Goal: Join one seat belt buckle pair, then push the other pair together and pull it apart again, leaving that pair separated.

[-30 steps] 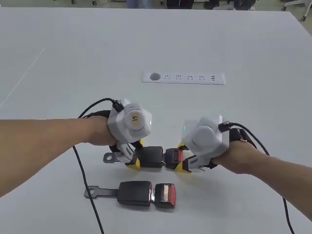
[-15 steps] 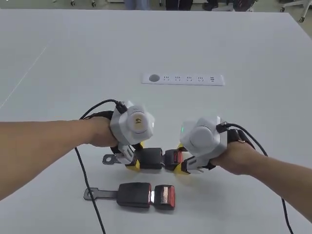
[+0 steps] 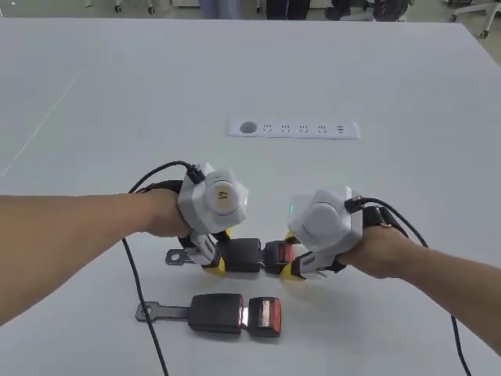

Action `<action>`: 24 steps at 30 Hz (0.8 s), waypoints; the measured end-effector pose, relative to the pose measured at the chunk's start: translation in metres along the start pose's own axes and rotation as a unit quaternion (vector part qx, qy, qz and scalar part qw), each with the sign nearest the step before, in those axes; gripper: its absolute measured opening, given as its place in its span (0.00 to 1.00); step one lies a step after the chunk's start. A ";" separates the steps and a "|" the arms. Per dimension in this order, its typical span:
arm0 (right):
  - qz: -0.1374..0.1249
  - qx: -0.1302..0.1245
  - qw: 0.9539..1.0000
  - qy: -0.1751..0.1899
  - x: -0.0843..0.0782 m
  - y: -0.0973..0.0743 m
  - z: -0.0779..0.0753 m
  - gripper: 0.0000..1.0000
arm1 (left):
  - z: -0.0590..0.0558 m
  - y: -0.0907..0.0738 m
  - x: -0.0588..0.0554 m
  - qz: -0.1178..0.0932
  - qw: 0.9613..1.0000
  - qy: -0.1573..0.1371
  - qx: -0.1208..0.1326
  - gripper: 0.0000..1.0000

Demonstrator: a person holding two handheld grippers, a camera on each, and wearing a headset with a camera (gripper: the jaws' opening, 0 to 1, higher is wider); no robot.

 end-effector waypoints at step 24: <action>0.007 0.008 1.000 -0.013 -0.015 -0.008 -0.004 0.29 | 0.001 0.001 -0.003 -0.004 1.000 -0.004 0.003 0.32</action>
Point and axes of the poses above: the centre of the closed fingertips' face, and the gripper's own axes: y roughly forward along the fingers, z roughly to its left, x roughly out of its top, the point moved 1 cm from there along -y, roughly backward along the fingers, and after that the axes turned 10 degrees about y, right-handed, at the moved point
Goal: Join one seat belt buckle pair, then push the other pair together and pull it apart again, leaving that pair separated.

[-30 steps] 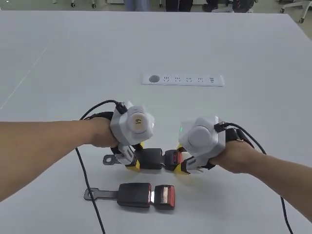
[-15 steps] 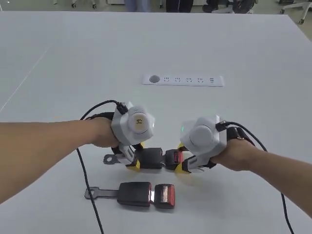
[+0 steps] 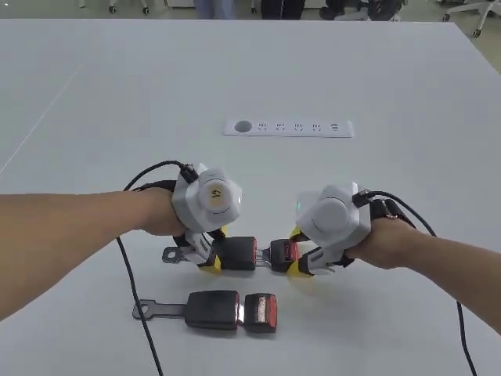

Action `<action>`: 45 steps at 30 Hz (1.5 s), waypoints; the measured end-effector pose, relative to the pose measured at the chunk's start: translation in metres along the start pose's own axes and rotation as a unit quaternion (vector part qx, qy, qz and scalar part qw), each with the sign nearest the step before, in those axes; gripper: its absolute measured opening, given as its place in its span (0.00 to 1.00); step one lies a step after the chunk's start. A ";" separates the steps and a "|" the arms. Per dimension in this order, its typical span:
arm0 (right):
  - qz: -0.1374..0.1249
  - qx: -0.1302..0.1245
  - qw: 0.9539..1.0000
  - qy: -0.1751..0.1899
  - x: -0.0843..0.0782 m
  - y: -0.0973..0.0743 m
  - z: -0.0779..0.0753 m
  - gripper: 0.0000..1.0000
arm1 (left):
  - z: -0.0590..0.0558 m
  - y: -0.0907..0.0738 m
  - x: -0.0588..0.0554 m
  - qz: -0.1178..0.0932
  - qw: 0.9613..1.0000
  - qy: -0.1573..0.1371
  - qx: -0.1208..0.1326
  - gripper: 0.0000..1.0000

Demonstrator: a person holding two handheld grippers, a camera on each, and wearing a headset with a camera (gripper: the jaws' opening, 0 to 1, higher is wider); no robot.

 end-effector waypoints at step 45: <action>0.001 -0.009 1.000 0.007 -0.039 -0.025 -0.006 0.30 | -0.002 -0.001 0.001 0.002 1.000 -0.003 -0.001 0.32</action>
Point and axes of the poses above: the centre of the closed fingertips' face, and the gripper's own axes: y roughly forward along the fingers, z roughly to its left, x roughly out of its top, the point moved 1 cm from there along -y, roughly backward along the fingers, and after that the axes turned 10 degrees about y, right-handed, at the moved point
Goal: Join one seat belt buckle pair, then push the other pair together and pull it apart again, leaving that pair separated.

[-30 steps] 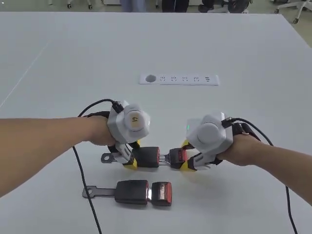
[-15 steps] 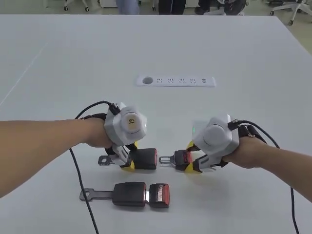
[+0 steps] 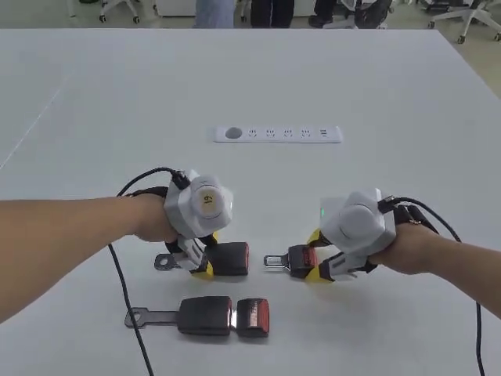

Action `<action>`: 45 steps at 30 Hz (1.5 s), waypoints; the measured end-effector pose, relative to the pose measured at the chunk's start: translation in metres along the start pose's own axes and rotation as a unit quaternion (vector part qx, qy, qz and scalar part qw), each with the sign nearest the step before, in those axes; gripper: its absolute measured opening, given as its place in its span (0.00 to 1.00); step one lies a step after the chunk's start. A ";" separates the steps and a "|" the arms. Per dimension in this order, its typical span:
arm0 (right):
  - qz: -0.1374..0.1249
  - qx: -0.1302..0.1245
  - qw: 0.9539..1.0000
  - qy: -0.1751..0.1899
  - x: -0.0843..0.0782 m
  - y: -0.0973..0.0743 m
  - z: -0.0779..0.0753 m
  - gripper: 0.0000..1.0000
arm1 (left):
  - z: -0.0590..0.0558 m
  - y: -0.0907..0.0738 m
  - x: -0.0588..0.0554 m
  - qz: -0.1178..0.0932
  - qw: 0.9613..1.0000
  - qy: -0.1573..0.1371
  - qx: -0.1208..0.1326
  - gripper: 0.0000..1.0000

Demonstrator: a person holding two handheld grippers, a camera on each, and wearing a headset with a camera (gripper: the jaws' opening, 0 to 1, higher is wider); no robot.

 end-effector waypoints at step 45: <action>0.003 -0.040 0.999 -0.033 -0.006 -0.028 0.005 0.50 | -0.001 -0.029 -0.009 -0.011 0.999 -0.018 0.036 0.43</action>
Point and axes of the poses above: the centre of the closed fingertips' face, and the gripper's own axes: y roughly forward along the fingers, z roughly to its left, x roughly out of its top, the point moved 1 cm from there along -y, roughly backward along the fingers, and after that the axes turned 10 degrees about y, right-handed, at the moved point
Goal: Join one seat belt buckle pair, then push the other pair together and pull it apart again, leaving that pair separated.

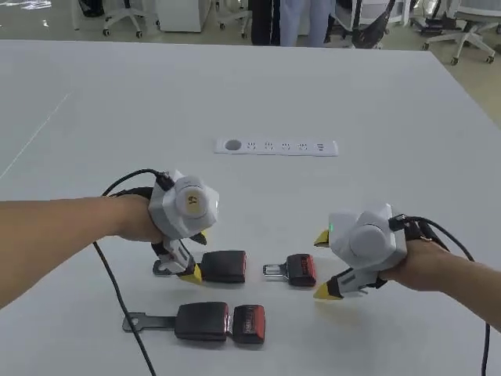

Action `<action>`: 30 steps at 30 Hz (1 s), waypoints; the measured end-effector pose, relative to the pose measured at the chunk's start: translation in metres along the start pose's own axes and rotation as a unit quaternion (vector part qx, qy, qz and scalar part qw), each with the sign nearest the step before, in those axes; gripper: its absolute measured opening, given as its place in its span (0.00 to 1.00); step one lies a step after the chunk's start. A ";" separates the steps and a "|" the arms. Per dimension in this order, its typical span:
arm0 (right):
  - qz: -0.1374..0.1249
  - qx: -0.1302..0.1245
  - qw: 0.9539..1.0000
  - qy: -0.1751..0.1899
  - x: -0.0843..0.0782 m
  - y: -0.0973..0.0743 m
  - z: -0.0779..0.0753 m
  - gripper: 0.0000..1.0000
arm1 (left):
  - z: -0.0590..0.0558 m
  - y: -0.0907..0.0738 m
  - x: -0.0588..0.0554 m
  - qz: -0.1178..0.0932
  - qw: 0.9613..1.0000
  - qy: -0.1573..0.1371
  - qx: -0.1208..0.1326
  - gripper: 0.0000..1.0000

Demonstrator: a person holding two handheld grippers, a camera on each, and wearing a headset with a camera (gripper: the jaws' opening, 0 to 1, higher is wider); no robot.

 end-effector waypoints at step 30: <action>-0.092 -0.051 0.988 0.112 -0.016 -0.035 0.045 0.58 | -0.069 -0.047 -0.057 -0.184 0.963 -0.166 0.109 0.57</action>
Point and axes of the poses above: the centre of the closed fingertips' face, and the gripper's own axes: y roughly forward along the fingers, z roughly to its left, x roughly out of its top, the point moved 1 cm from there along -y, roughly backward along the fingers, and after that the axes turned 10 degrees about y, right-handed, at the moved point
